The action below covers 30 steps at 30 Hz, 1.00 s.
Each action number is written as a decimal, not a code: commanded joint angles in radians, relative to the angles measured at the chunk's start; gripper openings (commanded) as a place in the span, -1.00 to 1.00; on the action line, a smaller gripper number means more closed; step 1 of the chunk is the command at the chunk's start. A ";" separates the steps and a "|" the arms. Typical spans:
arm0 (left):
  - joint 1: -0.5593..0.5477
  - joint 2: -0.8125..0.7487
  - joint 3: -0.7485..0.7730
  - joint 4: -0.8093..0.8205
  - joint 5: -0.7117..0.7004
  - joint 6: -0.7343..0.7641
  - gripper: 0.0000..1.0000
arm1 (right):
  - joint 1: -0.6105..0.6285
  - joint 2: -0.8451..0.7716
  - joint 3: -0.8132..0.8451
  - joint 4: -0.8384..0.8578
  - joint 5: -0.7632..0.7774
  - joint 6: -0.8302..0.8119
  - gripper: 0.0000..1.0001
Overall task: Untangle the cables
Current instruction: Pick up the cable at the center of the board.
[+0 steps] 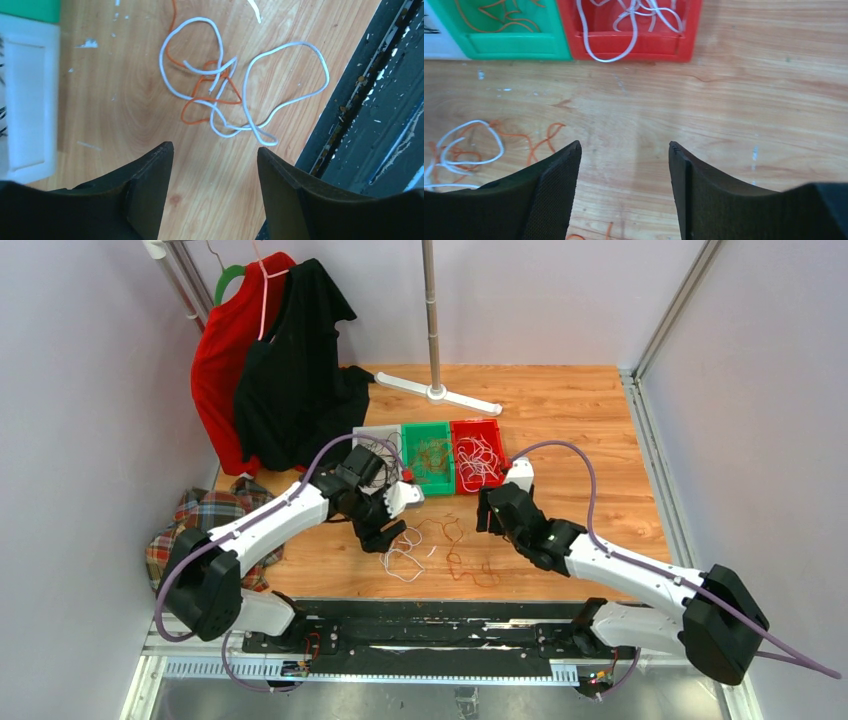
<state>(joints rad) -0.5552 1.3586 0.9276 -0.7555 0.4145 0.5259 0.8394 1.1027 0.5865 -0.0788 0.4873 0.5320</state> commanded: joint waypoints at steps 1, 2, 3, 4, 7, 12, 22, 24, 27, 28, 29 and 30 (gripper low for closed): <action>-0.063 0.011 -0.050 0.106 -0.087 -0.012 0.30 | 0.002 0.031 0.042 0.064 -0.127 -0.004 0.31; -0.074 0.018 -0.058 0.123 -0.119 -0.005 0.26 | 0.003 0.041 0.036 0.083 -0.151 0.000 0.31; -0.082 0.023 -0.068 0.138 -0.151 0.003 0.21 | 0.003 0.055 0.033 0.100 -0.172 0.006 0.32; -0.087 0.029 -0.074 0.154 -0.176 0.012 0.13 | 0.004 0.069 0.032 0.112 -0.193 0.011 0.32; -0.088 0.041 -0.076 0.169 -0.225 0.032 -0.26 | 0.009 0.101 0.028 0.126 -0.223 0.023 0.28; -0.088 0.014 -0.046 0.101 -0.222 0.084 -0.78 | 0.009 0.117 0.002 0.158 -0.237 0.042 0.05; -0.086 -0.120 0.077 -0.056 -0.242 0.224 -0.99 | 0.009 0.177 -0.044 0.214 -0.249 0.090 -0.42; -0.085 -0.136 0.101 -0.079 -0.243 0.245 -0.99 | 0.009 0.180 -0.049 0.201 -0.229 0.094 -0.56; -0.069 -0.154 0.129 -0.092 -0.241 0.255 -0.99 | 0.009 0.175 -0.055 0.184 -0.206 0.095 -0.76; -0.061 -0.159 0.139 -0.095 -0.240 0.256 -0.99 | 0.010 0.171 -0.059 0.182 -0.203 0.094 -0.80; -0.053 -0.164 0.149 -0.100 -0.233 0.257 -0.99 | 0.010 0.164 -0.060 0.177 -0.199 0.094 -0.84; -0.045 -0.167 0.160 -0.105 -0.225 0.256 -0.99 | 0.009 0.158 -0.062 0.172 -0.196 0.093 -0.86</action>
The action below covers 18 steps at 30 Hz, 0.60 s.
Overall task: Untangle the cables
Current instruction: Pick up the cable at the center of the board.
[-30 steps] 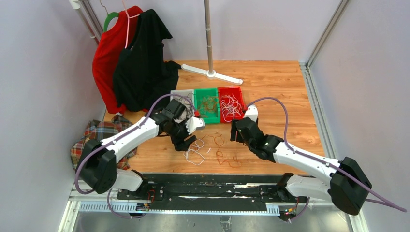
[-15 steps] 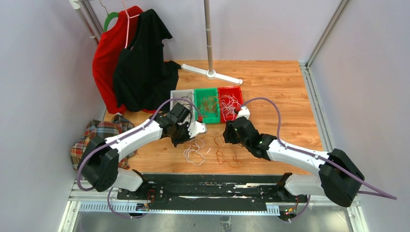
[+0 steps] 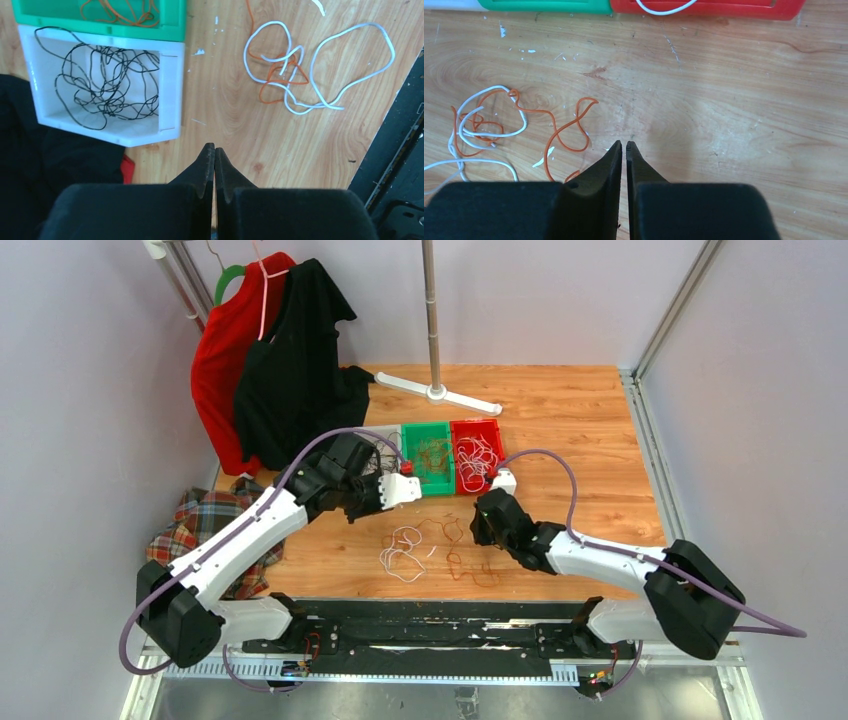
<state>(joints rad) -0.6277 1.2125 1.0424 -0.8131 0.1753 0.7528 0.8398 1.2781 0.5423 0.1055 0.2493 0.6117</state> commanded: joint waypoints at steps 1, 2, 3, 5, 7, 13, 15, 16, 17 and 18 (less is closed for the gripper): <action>0.036 -0.024 0.053 -0.047 0.025 0.027 -0.99 | 0.009 -0.026 -0.018 -0.015 0.045 0.011 -0.88; 0.044 -0.028 0.058 -0.047 0.036 0.024 -0.99 | 0.009 -0.037 -0.021 -0.018 0.048 0.009 -0.89; 0.048 -0.029 0.060 -0.048 0.046 0.022 -0.99 | 0.009 -0.047 -0.023 -0.022 0.053 0.008 -0.91; 0.051 -0.030 0.063 -0.048 0.053 0.019 -0.99 | 0.009 -0.063 -0.027 -0.031 0.062 0.004 -0.93; 0.052 -0.028 0.066 -0.048 0.057 0.013 -0.99 | 0.008 -0.080 -0.032 -0.034 0.066 0.001 -0.97; 0.050 -0.003 0.036 -0.055 0.203 -0.064 -0.77 | 0.009 -0.092 -0.029 -0.037 0.057 -0.021 -0.87; 0.034 0.024 -0.003 -0.030 0.232 -0.132 -0.19 | 0.009 -0.099 -0.028 -0.041 0.069 -0.024 -0.80; 0.019 0.035 -0.032 -0.008 0.227 -0.159 0.10 | 0.009 -0.103 -0.028 -0.042 0.074 -0.025 -0.75; 0.000 0.043 -0.061 0.018 0.210 -0.176 0.22 | 0.009 -0.109 -0.031 -0.042 0.077 -0.027 -0.67; -0.022 0.047 -0.092 0.051 0.186 -0.192 0.27 | 0.009 -0.114 -0.032 -0.041 0.080 -0.027 -0.61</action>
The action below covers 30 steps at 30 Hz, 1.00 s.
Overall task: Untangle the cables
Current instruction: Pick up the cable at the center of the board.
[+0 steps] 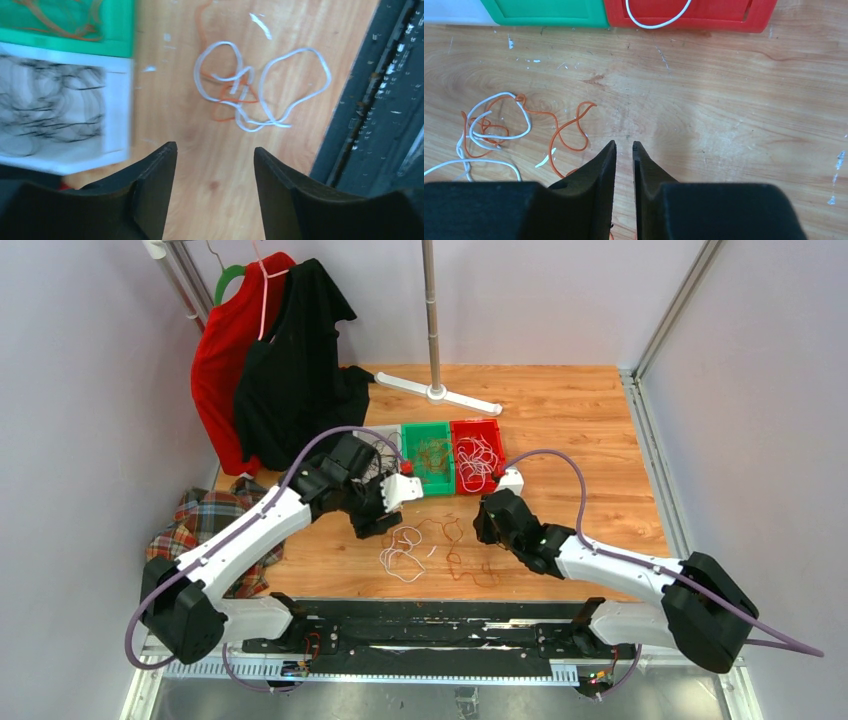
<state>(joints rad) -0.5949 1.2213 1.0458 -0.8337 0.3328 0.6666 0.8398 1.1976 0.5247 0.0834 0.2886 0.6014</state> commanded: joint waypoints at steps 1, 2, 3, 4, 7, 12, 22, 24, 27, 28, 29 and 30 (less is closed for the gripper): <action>-0.071 0.040 -0.131 0.113 0.007 -0.114 0.30 | 0.010 -0.038 -0.015 -0.019 0.046 -0.018 -0.55; -0.087 0.042 -0.146 0.140 -0.017 -0.115 0.33 | 0.009 -0.039 -0.014 -0.023 0.049 -0.020 -0.49; -0.101 0.046 -0.172 0.171 -0.045 -0.118 0.34 | 0.009 -0.039 -0.011 -0.027 0.050 -0.023 -0.43; -0.109 0.052 -0.190 0.200 -0.069 -0.122 0.35 | 0.008 -0.038 -0.004 -0.030 0.051 -0.027 -0.37; -0.121 0.092 -0.233 0.278 -0.127 -0.140 0.41 | 0.009 -0.027 0.011 -0.036 0.051 -0.035 -0.23; -0.129 0.162 -0.274 0.366 -0.198 -0.147 0.33 | 0.011 -0.012 0.015 -0.014 0.036 -0.030 -0.05; -0.129 0.093 -0.298 0.390 -0.263 -0.031 -0.98 | 0.014 0.013 -0.001 0.082 -0.060 -0.049 0.06; -0.128 0.067 -0.299 0.389 -0.275 0.001 -0.99 | 0.013 0.022 -0.004 0.110 -0.087 -0.053 0.07; -0.126 0.029 -0.298 0.383 -0.273 0.037 -0.99 | 0.014 0.024 -0.013 0.144 -0.115 -0.060 0.07; -0.126 0.015 -0.297 0.381 -0.271 0.047 -0.99 | 0.013 0.021 -0.017 0.154 -0.120 -0.064 0.07; -0.126 0.005 -0.293 0.377 -0.268 0.057 -0.99 | 0.013 0.015 -0.024 0.163 -0.123 -0.064 0.07; -0.126 -0.005 -0.284 0.366 -0.261 0.062 -0.99 | 0.014 0.009 -0.029 0.171 -0.124 -0.066 0.07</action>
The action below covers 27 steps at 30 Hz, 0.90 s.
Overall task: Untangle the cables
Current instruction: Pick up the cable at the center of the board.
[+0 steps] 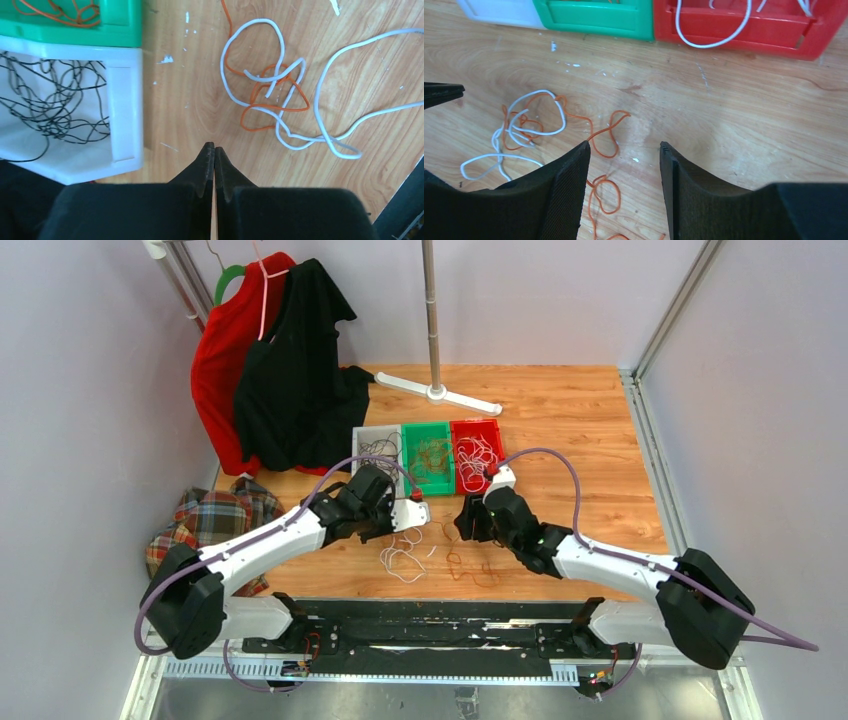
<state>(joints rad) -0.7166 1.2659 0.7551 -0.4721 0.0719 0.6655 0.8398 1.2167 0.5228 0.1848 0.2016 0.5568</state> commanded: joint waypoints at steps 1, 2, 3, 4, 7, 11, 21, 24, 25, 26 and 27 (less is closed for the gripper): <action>-0.004 -0.051 0.020 -0.012 0.006 0.067 -0.99 | 0.014 -0.014 -0.031 0.076 -0.039 -0.024 0.08; -0.004 -0.051 0.035 -0.028 0.014 0.066 -0.99 | 0.014 -0.015 -0.033 0.080 -0.043 -0.026 0.07; -0.003 -0.050 0.046 -0.043 0.028 0.059 -0.99 | 0.014 -0.013 -0.034 0.082 -0.050 -0.028 0.07; -0.003 -0.048 0.058 -0.059 0.054 0.047 -0.99 | 0.014 -0.011 -0.032 0.083 -0.058 -0.031 0.07; -0.002 -0.038 0.090 -0.145 0.187 0.004 -0.93 | 0.019 -0.003 -0.030 0.086 -0.071 -0.035 0.09; -0.004 -0.027 0.066 -0.158 0.298 -0.063 -0.52 | 0.038 0.002 -0.041 0.126 -0.101 -0.038 0.24; -0.004 -0.061 0.018 -0.192 0.423 0.025 0.25 | 0.076 0.107 0.006 0.143 -0.158 -0.045 0.34; -0.012 -0.039 -0.013 -0.152 0.400 0.019 0.32 | 0.089 0.160 0.020 0.154 -0.145 -0.044 0.34; -0.015 -0.028 -0.021 -0.131 0.382 0.007 0.32 | 0.092 0.175 0.022 0.161 -0.139 -0.043 0.34; -0.018 -0.017 -0.028 -0.112 0.368 -0.005 0.31 | 0.094 0.192 0.024 0.173 -0.136 -0.041 0.34; -0.020 -0.003 -0.031 -0.093 0.349 -0.017 0.30 | 0.096 0.208 0.029 0.180 -0.132 -0.040 0.34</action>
<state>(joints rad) -0.7193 1.2304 0.7506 -0.6292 0.4377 0.6659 0.9127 1.3781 0.5148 0.3191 0.0647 0.5247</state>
